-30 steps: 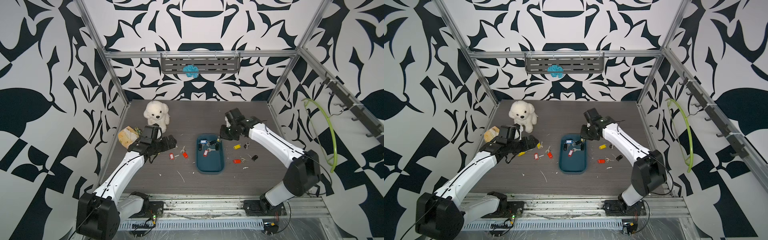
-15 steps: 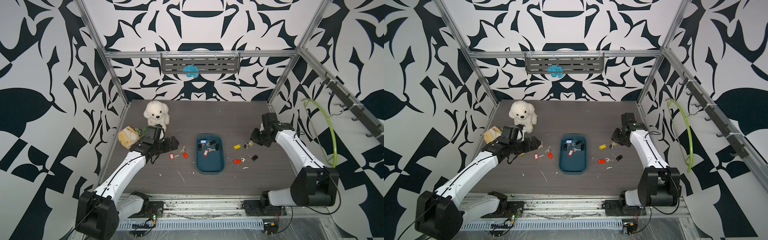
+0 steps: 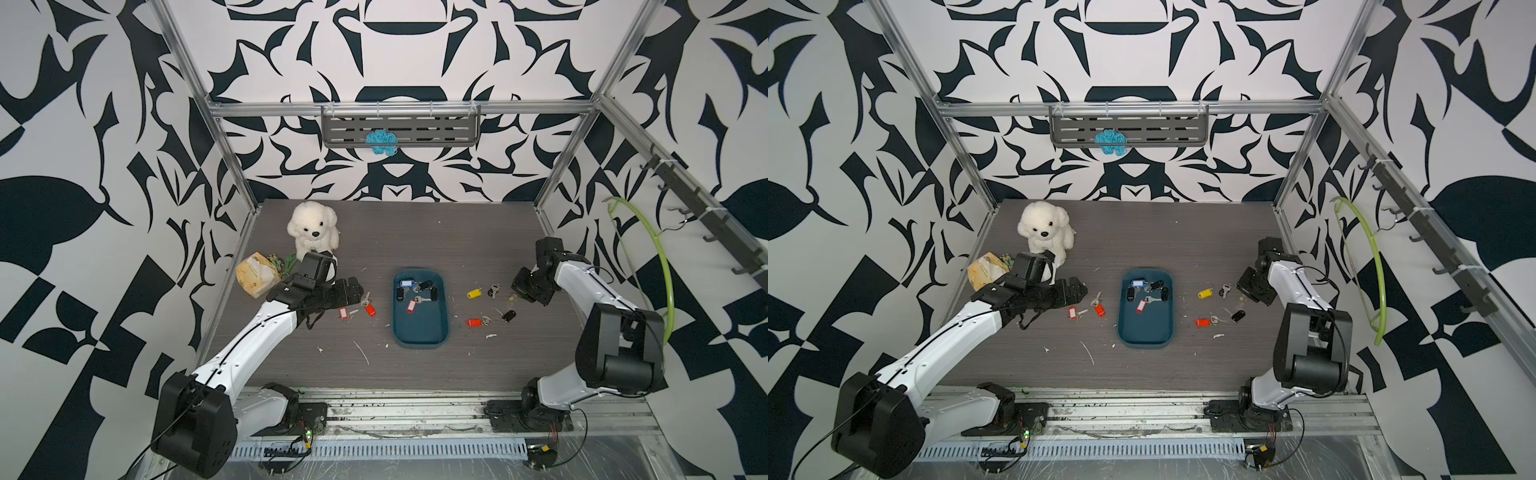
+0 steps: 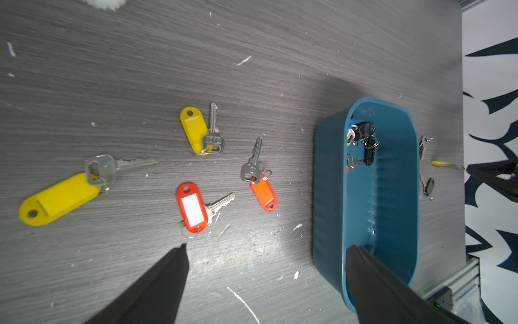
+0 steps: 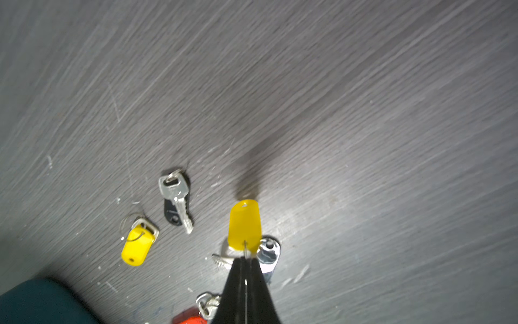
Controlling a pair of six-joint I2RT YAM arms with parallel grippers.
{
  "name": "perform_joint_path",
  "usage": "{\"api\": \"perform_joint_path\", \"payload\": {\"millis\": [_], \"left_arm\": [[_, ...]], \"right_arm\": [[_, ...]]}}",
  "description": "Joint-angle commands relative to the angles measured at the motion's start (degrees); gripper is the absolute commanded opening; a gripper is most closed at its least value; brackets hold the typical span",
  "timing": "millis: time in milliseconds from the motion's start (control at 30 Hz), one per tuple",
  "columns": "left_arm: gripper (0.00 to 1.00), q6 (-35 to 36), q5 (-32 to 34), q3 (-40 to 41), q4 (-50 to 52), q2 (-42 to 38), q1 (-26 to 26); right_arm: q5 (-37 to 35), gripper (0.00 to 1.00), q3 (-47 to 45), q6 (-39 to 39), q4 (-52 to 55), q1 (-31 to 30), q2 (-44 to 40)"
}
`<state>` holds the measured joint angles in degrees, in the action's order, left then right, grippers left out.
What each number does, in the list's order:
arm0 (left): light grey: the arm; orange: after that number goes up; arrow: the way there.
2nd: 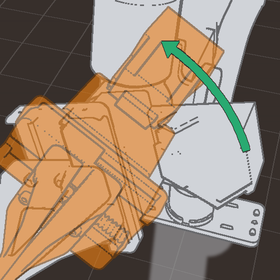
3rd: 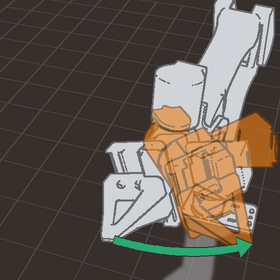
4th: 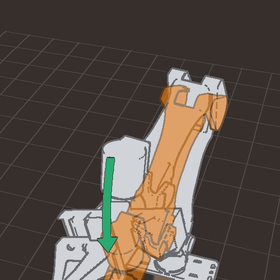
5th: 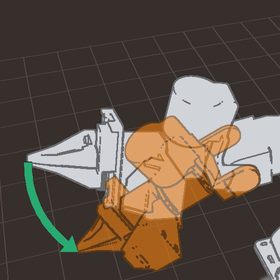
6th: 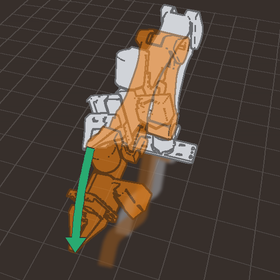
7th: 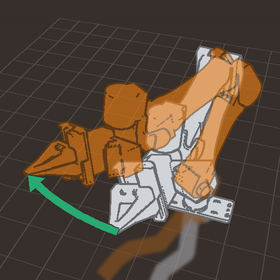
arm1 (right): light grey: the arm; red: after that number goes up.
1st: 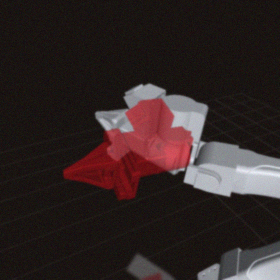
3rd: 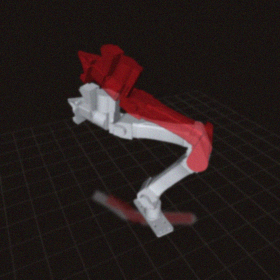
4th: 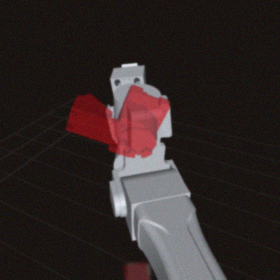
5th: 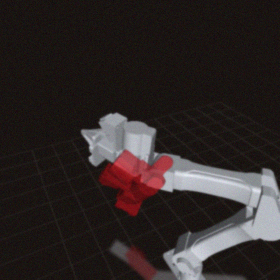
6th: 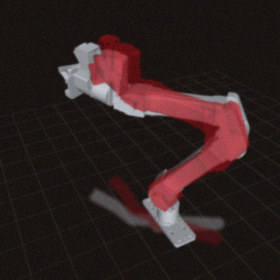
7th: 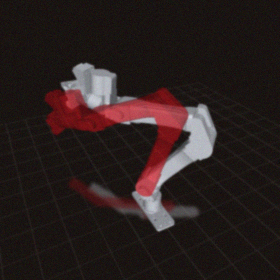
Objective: Take the keys out of the storage box
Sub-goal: Place the key at the center of the board, then pick up the key from the storage box.
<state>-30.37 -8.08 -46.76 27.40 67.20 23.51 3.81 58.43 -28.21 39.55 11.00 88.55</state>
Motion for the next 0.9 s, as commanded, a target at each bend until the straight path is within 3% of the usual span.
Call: {"api": "perform_joint_path", "payload": {"millis": [0,67,133,233,400,633,867], "left_arm": [[0.95,0.7,1.3,-1.1,1.7,0.0,1.2],[0.95,0.7,1.8,-1.4,2.1,0.0,2.0],[0.94,0.7,2.7,-2.1,2.9,0.3,3.0],[0.93,0.7,5.1,-4.2,4.2,1.1,6.3],[0.92,-0.8,10.9,-10.8,6.3,5.3,16.3],[0.86,-0.5,13.5,-25.5,9.8,21.1,26.3],[0.74,10.1,9.8,-39.9,15.5,36.5,27.8]], "right_arm": [[-0.1,0.38,0.2,-0.1,-1.2,0.4,0.2],[0.1,0.47,0.0,0.1,-1.1,0.4,-0.3],[0.4,0.5,-0.1,0.2,-0.4,0.4,-1.4],[0.6,0.5,0.0,0.2,1.1,0.4,-4.4],[3.6,0.49,0.4,0.5,4.6,0.3,-11.1],[8.4,0.46,-0.2,3.4,8.7,0.3,-21.3],[10.1,0.45,-2.5,5.4,10.1,0.3,-25.4]]}}
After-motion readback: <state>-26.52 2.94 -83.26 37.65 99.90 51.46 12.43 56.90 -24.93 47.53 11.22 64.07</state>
